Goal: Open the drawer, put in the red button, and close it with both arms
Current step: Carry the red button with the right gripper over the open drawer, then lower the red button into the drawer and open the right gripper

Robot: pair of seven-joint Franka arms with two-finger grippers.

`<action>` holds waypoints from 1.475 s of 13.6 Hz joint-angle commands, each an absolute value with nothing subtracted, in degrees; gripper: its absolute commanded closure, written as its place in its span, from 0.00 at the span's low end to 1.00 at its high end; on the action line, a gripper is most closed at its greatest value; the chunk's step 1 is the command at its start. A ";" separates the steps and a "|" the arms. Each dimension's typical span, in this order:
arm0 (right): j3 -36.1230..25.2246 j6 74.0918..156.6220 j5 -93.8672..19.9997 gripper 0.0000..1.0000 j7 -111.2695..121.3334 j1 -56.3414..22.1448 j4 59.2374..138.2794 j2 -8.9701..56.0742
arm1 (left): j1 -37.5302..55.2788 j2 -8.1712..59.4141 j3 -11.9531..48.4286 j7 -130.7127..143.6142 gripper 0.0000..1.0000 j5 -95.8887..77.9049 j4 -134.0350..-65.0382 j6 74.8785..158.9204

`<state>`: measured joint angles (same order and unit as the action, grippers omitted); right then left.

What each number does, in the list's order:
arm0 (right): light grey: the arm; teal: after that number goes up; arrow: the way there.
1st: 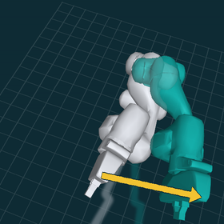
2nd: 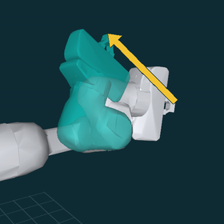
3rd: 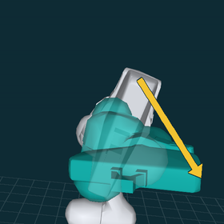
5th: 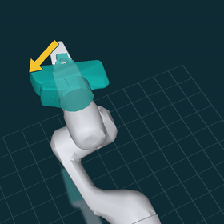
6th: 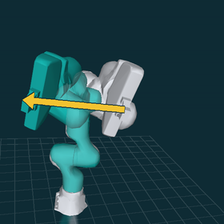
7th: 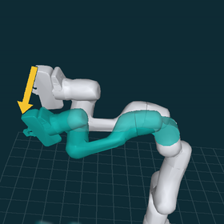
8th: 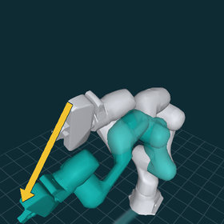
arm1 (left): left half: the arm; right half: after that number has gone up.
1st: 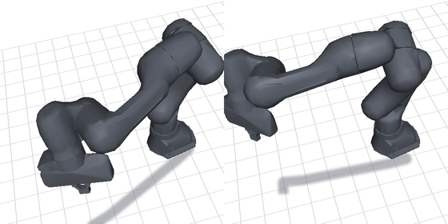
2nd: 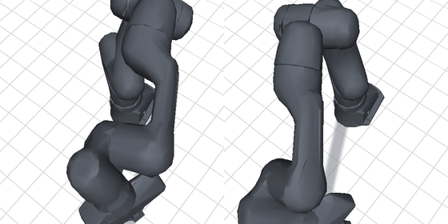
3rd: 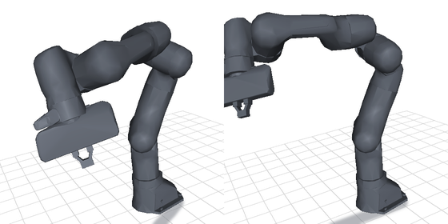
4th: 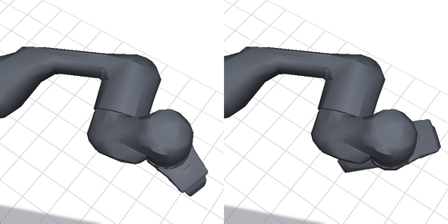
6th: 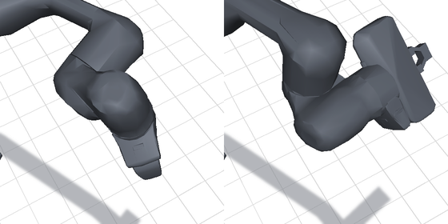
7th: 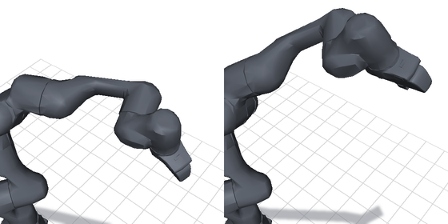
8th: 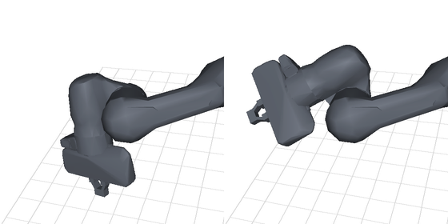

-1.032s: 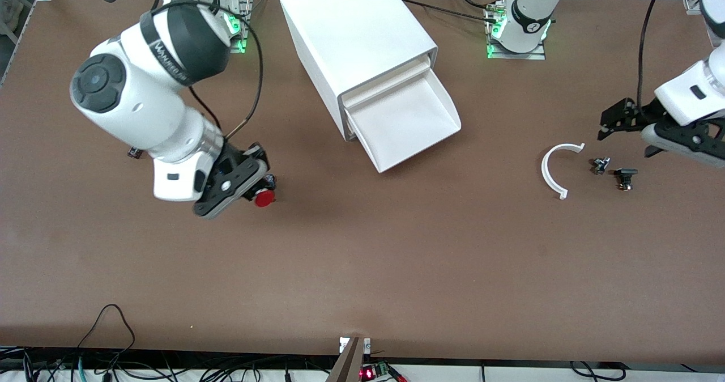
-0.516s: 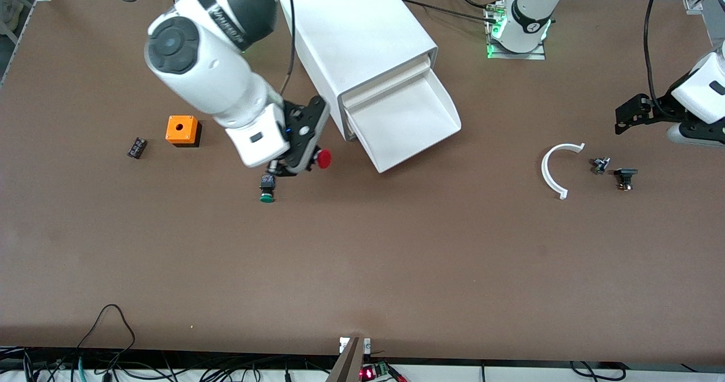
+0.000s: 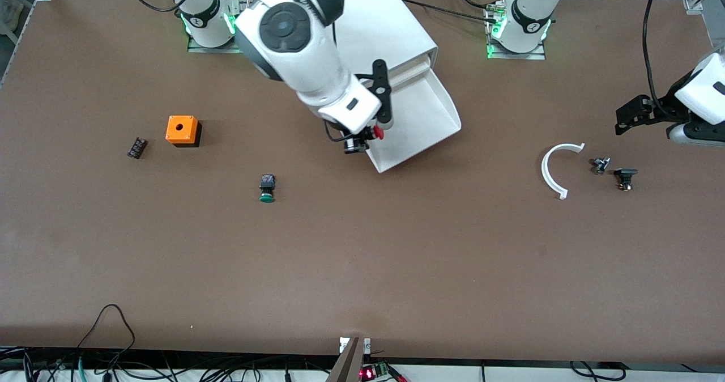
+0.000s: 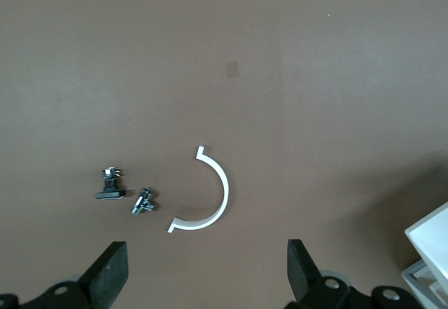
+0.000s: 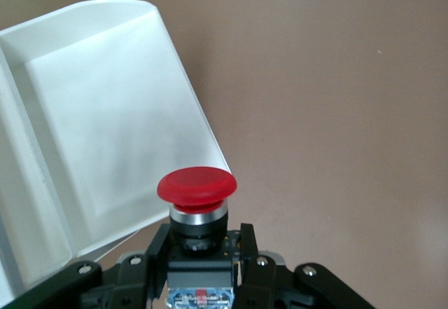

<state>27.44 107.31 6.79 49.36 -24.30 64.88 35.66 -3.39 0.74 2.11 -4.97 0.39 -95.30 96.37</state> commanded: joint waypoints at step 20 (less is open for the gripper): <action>15.38 111.27 14.50 0.42 50.90 -45.26 62.67 47.55 | -2.90 1.14 -0.44 -4.49 0.00 -2.29 -94.39 95.10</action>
